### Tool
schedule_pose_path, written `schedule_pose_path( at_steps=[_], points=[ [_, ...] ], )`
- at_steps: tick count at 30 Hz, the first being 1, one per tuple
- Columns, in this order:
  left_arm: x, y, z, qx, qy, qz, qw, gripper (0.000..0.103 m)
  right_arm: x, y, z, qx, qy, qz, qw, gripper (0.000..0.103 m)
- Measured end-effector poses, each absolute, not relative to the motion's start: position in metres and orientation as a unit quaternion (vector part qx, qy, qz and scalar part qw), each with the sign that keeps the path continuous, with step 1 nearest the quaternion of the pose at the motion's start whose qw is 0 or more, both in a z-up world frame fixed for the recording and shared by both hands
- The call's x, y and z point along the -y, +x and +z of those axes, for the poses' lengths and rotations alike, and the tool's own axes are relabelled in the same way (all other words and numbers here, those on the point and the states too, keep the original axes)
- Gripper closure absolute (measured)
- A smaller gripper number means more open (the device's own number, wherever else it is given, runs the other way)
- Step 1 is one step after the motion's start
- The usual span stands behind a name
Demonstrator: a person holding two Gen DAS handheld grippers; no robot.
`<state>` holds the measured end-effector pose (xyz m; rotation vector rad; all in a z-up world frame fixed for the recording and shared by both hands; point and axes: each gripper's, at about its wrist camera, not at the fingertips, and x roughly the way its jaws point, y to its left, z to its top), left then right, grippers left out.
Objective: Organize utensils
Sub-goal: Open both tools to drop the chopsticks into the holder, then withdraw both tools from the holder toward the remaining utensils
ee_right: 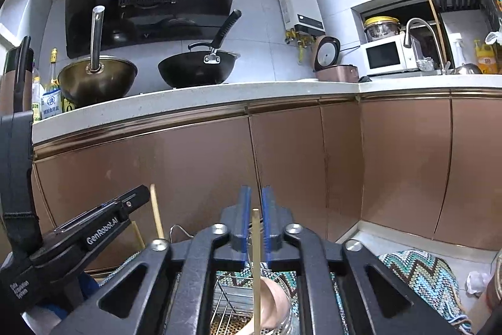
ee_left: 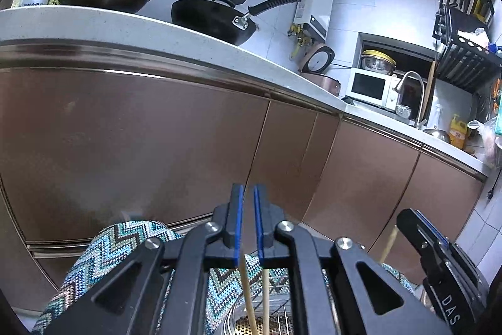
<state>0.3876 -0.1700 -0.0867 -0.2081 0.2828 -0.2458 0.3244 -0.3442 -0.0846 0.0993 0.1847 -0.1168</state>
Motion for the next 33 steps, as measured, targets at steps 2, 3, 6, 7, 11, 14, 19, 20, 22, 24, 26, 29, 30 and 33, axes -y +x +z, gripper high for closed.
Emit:
schedule_pose_path(
  at_steps=[2,3,6,7,11,14,19,20,22,24,26,29,30,33],
  points=[
    [0.166,0.38,-0.08,-0.137,-0.102,-0.122,0.978,0.079,0.343,0.317,-0.079,-0.089,0.05,-0.061,0.993,0.081],
    [0.164,0.375,-0.076,-0.135,-0.102,-0.12,0.978,0.068,0.342,0.314,-0.076,-0.088,0.049,-0.063,0.993,0.08],
    [0.156,0.358,-0.064,-0.126,-0.098,-0.114,0.981,0.059,0.338,0.295,-0.062,-0.077,0.044,-0.066,0.994,0.07],
    [0.153,0.352,-0.06,-0.125,-0.095,-0.113,0.981,0.058,0.336,0.29,-0.058,-0.074,0.042,-0.067,0.994,0.068],
    [0.142,0.325,-0.046,-0.122,-0.083,-0.104,0.983,0.055,0.327,0.264,-0.042,-0.069,0.035,-0.068,0.995,0.06],
    [0.132,0.303,-0.038,-0.125,-0.078,-0.098,0.984,0.053,0.318,0.244,-0.034,-0.072,0.028,-0.073,0.994,0.055],
    [0.119,0.265,-0.03,-0.126,-0.058,-0.084,0.987,0.05,0.304,0.211,-0.027,-0.088,0.022,-0.076,0.993,0.045],
    [0.116,0.257,-0.028,-0.126,-0.057,-0.083,0.987,0.049,0.3,0.204,-0.027,-0.092,0.021,-0.078,0.993,0.043],
    [0.11,0.244,-0.026,-0.127,-0.057,-0.081,0.987,0.047,0.295,0.193,-0.026,-0.1,0.019,-0.081,0.991,0.04],
    [0.103,0.231,-0.026,-0.128,-0.057,-0.079,0.987,0.046,0.287,0.183,-0.026,-0.11,0.017,-0.084,0.99,0.033],
    [0.095,0.22,-0.025,-0.131,-0.054,-0.077,0.987,0.046,0.279,0.174,-0.026,-0.121,0.013,-0.092,0.988,0.026],
    [0.083,0.206,-0.025,-0.133,-0.05,-0.071,0.987,0.046,0.264,0.162,-0.028,-0.14,-0.004,-0.119,0.983,0.017],
    [0.08,0.202,-0.025,-0.134,-0.049,-0.069,0.987,0.046,0.261,0.159,-0.029,-0.145,-0.009,-0.127,0.981,0.015],
    [0.065,0.188,-0.024,-0.138,-0.047,-0.058,0.988,0.046,0.247,0.145,-0.029,-0.158,-0.028,-0.155,0.975,0.014]
  ],
)
